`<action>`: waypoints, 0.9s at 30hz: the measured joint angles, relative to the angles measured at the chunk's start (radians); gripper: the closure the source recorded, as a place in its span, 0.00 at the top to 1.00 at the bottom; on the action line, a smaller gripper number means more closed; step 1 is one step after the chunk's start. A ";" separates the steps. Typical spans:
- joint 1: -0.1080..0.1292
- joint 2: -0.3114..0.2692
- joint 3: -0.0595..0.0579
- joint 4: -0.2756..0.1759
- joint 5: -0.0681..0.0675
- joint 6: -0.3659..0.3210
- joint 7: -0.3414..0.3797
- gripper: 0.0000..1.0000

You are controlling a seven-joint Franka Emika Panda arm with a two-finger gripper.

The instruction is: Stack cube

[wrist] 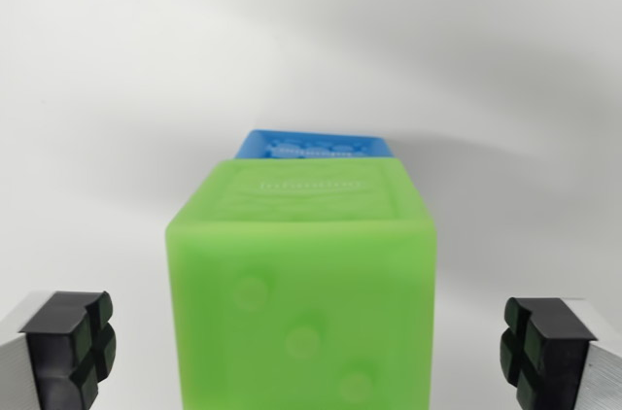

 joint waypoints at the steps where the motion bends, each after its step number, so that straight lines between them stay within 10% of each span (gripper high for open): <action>1: 0.000 -0.008 0.001 -0.001 0.001 -0.007 -0.001 1.00; 27: -0.001 -0.214 0.004 0.018 0.029 -0.230 -0.019 1.00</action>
